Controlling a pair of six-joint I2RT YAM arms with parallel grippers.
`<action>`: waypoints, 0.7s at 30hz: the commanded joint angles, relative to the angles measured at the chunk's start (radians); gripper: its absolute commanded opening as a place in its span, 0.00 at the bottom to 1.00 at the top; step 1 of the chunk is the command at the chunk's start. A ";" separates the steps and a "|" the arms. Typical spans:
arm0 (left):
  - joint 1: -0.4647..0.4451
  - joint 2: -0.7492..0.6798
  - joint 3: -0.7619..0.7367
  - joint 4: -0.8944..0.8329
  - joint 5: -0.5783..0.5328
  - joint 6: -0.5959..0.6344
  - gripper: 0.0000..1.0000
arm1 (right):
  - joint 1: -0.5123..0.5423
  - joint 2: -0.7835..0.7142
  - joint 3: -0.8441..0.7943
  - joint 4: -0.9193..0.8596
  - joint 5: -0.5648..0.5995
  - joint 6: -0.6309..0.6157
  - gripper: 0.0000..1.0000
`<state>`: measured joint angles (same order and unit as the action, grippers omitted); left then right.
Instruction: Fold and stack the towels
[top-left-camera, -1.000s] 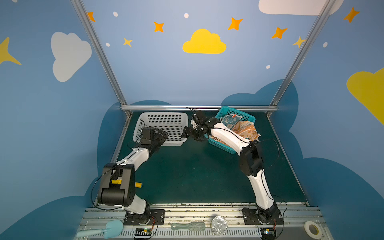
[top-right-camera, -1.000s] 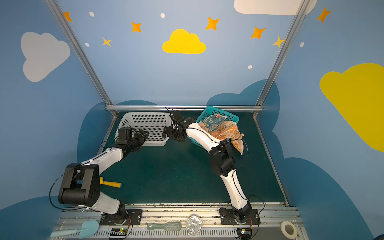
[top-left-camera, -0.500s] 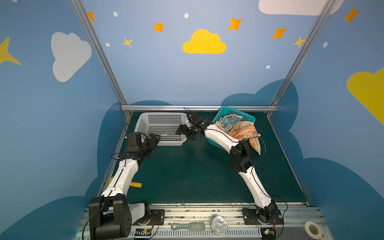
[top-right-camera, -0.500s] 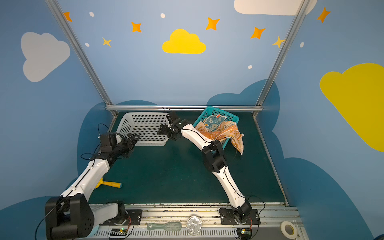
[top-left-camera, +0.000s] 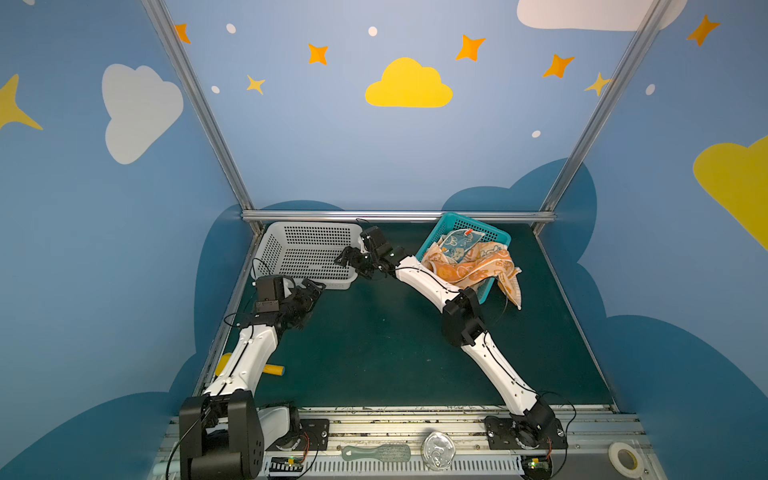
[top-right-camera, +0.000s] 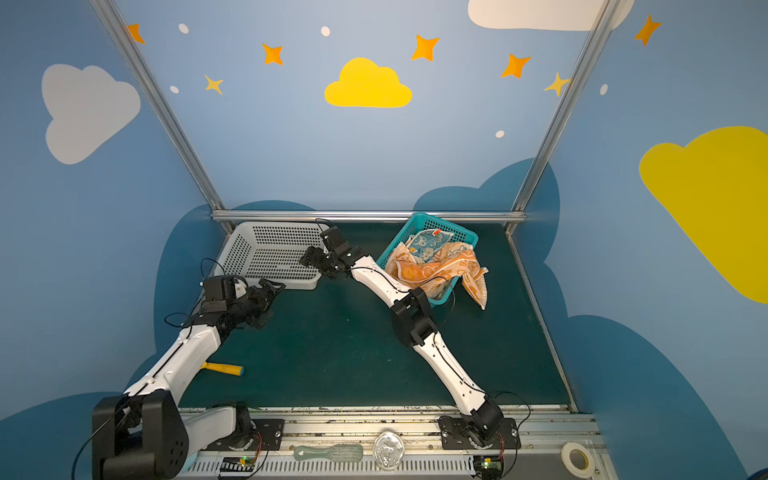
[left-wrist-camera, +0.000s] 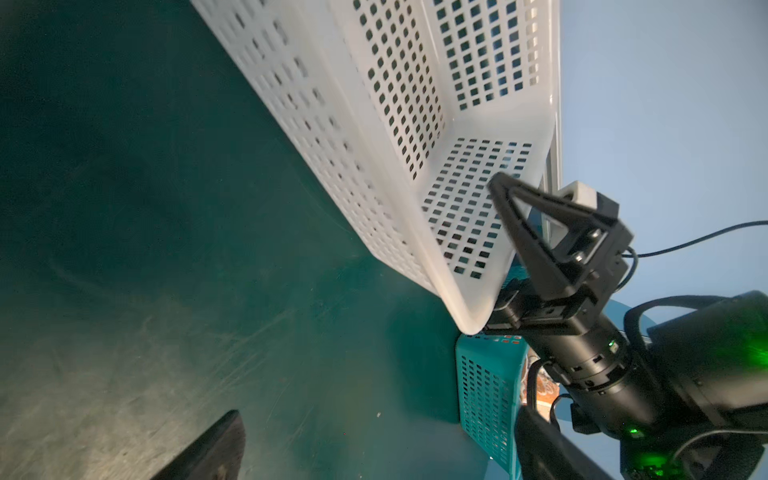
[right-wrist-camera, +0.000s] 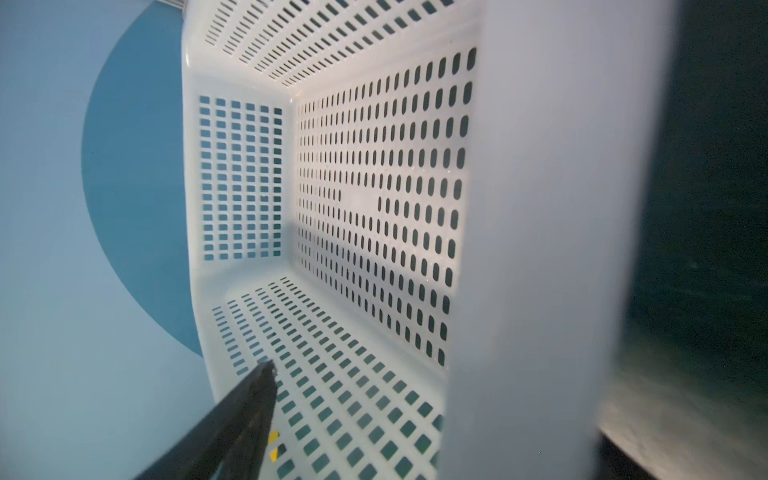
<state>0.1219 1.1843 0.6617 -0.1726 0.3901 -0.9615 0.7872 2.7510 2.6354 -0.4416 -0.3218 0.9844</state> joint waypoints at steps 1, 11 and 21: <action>-0.007 -0.004 -0.018 0.066 0.042 0.004 1.00 | -0.003 0.003 0.047 0.043 0.002 0.016 0.93; -0.145 0.124 0.052 0.140 -0.010 -0.017 1.00 | -0.078 -0.331 -0.321 0.030 -0.008 -0.152 0.98; -0.231 0.304 0.134 0.243 -0.119 -0.042 1.00 | -0.153 -0.693 -0.639 -0.046 0.019 -0.312 0.98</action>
<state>-0.1055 1.4548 0.7685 0.0231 0.3172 -0.9928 0.6373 2.1349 2.0510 -0.4515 -0.3191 0.7494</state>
